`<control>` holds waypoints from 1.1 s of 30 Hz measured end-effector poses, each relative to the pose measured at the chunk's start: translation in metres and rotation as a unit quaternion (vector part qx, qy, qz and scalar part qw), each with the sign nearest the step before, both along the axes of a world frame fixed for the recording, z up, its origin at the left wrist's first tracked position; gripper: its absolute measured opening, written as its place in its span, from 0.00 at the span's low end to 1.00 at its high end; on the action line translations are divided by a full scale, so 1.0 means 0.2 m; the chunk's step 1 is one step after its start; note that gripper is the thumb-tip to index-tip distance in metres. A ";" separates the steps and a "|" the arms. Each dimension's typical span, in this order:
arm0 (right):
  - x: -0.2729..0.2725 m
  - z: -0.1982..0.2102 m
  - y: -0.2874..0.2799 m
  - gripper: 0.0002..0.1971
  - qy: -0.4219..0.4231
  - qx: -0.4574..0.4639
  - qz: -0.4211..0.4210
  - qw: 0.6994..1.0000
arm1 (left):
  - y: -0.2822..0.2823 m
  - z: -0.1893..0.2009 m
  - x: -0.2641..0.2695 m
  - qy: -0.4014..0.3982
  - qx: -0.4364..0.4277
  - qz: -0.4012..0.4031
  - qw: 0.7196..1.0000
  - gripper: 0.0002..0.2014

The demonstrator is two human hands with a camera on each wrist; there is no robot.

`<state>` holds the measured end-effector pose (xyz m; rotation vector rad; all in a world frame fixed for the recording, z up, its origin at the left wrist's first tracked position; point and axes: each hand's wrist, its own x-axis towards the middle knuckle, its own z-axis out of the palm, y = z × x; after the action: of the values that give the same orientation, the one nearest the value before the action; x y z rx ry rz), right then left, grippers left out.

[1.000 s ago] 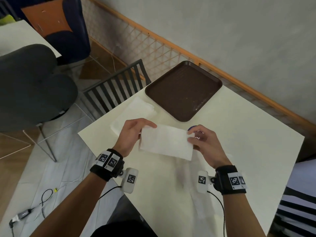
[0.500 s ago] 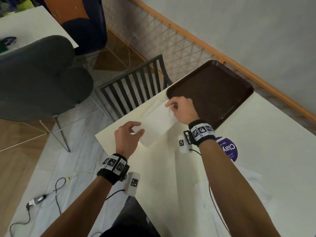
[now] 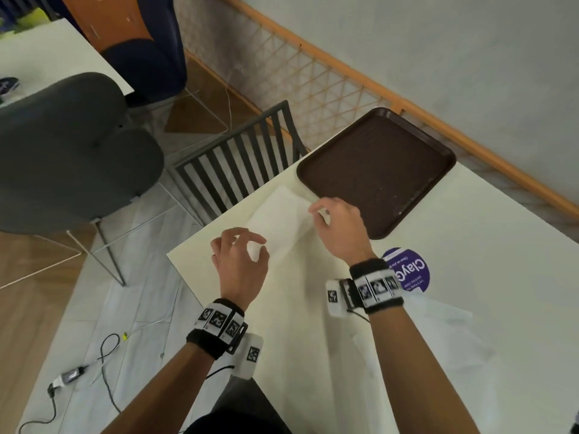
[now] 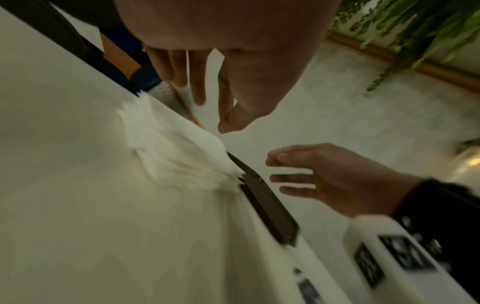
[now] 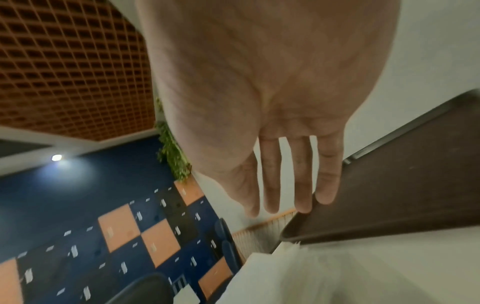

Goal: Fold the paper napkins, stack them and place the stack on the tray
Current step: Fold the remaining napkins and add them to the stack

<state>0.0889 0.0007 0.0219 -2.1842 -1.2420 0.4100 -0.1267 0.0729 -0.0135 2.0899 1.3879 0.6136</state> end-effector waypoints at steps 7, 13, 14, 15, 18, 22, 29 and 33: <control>0.06 0.00 -0.86 0.05 0.068 0.008 -0.119 0.991 | -0.49 0.02 0.14 -0.072 -0.114 -0.146 0.980 0.08; 0.30 -0.17 -1.46 0.20 0.058 -0.179 -0.202 0.961 | -0.84 -0.10 0.31 -0.039 -0.159 -0.252 0.954 0.04; 0.32 -0.19 -1.51 0.26 0.065 -0.210 -0.200 0.955 | -0.89 -0.11 0.34 -0.021 -0.161 -0.274 0.948 0.05; 0.32 -0.21 -1.54 0.31 0.063 -0.232 -0.195 0.951 | -0.93 -0.12 0.37 0.007 -0.161 -0.294 0.942 0.09; 0.31 -0.25 -1.56 0.30 0.019 -0.278 -0.161 0.947 | -1.05 -0.15 0.48 0.145 -0.098 -0.374 0.911 0.31; 0.27 -0.26 -1.58 0.15 0.031 -0.220 -0.163 0.961 | -1.10 -0.15 0.56 0.197 -0.058 -0.390 0.898 0.28; 0.24 -0.15 -1.62 0.15 0.143 -0.024 -0.178 0.973 | -0.97 -0.08 0.53 0.033 -0.082 -0.357 0.930 0.08; 0.28 0.03 -1.57 0.16 0.182 0.012 -0.160 0.970 | -0.85 0.16 0.56 -0.076 -0.139 -0.338 0.928 0.10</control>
<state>0.1451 -0.3140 0.0275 -2.1186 -0.6804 0.6201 -0.0145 -0.0964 0.0176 2.0498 0.5543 0.2574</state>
